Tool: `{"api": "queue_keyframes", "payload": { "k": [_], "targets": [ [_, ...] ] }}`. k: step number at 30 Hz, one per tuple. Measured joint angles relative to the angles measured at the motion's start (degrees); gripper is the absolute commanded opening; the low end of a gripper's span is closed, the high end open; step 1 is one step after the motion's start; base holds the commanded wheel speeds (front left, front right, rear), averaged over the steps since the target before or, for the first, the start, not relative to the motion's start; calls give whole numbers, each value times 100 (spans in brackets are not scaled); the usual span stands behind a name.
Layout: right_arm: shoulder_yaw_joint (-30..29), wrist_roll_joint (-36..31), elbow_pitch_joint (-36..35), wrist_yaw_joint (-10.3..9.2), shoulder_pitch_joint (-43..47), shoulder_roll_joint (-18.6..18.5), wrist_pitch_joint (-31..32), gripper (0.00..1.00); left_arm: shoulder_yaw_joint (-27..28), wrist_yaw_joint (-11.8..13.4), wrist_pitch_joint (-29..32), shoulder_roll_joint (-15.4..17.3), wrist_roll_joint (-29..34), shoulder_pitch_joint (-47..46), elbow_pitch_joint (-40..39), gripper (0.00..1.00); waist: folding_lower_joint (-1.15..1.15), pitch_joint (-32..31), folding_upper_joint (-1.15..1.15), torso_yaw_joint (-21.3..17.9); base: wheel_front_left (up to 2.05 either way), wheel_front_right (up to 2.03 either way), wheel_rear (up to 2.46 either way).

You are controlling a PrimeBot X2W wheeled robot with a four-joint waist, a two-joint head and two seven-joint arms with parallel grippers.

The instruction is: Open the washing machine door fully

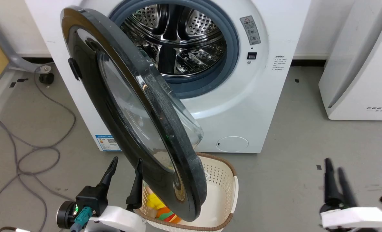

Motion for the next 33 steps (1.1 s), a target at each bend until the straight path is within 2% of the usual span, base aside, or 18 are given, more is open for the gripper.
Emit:
{"api": "queue_keyframes", "payload": {
  "k": [4, 6, 9, 16, 20, 24, 25, 26, 27, 28, 33],
  "targets": [
    [-657, -2190, -535, 0, 107, 19, -23, 100, 4, 1, 0, 0, 1, 1, 0, 100, 0, -1, 0, -20, 0, 0, 0],
    [-803, -2886, -846, 0, 175, 24, -22, 100, 4, 2, 0, 0, 0, 1, 2, 100, 0, 6, 0, -19, 0, 0, 0],
    [-817, -3512, -1222, 1, 343, 41, -19, 100, 3, 13, 0, 0, 0, 1, 4, 100, 0, 12, 0, -8, 0, 0, 0],
    [-503, -4614, -2020, 1, 733, 47, 528, 100, 20, 26, 0, 0, -37, 1, 21, 100, 1, -10, 0, -32, 0, 0, 0],
    [-331, -4615, -2146, 2, 967, 52, 882, 100, 20, 26, 0, 0, -37, 1, 36, 100, 1, -28, 0, -49, 0, 0, 0],
    [-288, -4537, -1989, 2, 969, 52, 887, 100, 11, 26, 0, 0, -34, 2, 68, 100, 0, -36, 0, -57, 0, 0, 0],
    [-285, -4537, -1968, 2, 968, 52, 886, 100, 9, 26, 0, 0, -35, 3, 76, 96, 1, -39, 0, -55, 0, 0, 0],
    [-286, -4536, -1949, 2, 968, 52, 884, 100, 2, 26, 0, 0, -35, 4, 83, 45, 1, -39, 0, -53, 0, 0, 0],
    [-283, -4535, -1928, 2, 968, 52, 877, 100, -1, 25, 0, 0, -34, 4, 92, 4, 1, -41, 0, -52, 0, 0, 0],
    [-280, -4529, -1907, 2, 967, 52, 862, 100, -7, 25, 0, 0, -35, 4, 103, 0, 1, -43, 0, -51, 0, 0, 0],
    [-260, -4528, -1820, 2, 966, 52, 835, 100, -19, 21, 0, 0, -34, 4, 119, 0, 1, -52, 0, -53, 0, 0, 0]
  ]
}}
